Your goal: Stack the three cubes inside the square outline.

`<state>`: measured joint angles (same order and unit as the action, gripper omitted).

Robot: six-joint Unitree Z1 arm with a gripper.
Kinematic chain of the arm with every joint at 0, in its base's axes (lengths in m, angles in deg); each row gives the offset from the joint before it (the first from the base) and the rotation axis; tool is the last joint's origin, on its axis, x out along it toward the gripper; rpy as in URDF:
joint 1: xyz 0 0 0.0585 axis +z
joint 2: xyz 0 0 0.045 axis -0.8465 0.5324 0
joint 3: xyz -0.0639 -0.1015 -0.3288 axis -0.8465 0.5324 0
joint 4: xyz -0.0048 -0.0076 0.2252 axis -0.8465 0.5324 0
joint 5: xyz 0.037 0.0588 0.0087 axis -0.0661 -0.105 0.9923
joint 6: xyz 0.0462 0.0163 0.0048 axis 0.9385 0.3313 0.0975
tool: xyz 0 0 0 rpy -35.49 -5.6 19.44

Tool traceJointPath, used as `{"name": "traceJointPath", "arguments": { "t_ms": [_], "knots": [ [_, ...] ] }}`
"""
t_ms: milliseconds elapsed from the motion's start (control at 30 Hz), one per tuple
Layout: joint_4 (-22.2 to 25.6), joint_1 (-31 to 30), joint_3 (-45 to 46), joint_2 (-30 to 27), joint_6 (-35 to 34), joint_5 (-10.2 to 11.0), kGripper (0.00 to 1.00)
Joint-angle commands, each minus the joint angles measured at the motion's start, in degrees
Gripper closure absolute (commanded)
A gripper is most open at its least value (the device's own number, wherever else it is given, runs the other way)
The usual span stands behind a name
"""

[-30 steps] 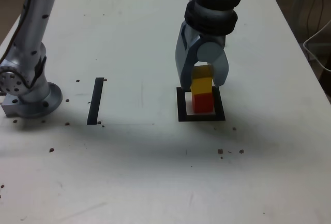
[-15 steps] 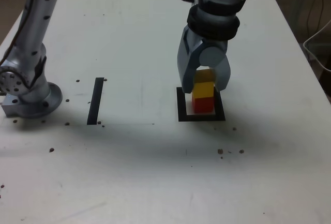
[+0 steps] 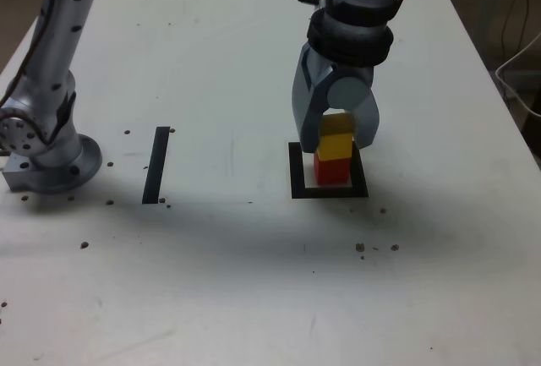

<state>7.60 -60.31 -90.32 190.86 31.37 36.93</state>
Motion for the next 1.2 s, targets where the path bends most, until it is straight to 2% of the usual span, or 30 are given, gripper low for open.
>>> {"name": "traceJointPath", "arguments": {
  "t_ms": [0,67,133,500,667,967,1167],
  "knots": [
    [0.19,-0.08,0.31,0.02,-0.33,0.16,0.1],
    [0.28,-0.09,0.47,-0.1,-0.57,0.33,0.03],
    [0.3,-0.08,0.58,-0.25,-0.79,0.52,0.01],
    [0.55,-0.1,0.03,-1.97,-0.74,1.44,0.01],
    [2.92,0.75,-2.48,-4.7,-0.42,1.59,0.01],
    [6.53,8.51,-6.67,-5.59,2.87,1.56,0.01],
    [7.54,14.12,-9.38,-3.89,3.93,3.64,0.01]
  ]
}}
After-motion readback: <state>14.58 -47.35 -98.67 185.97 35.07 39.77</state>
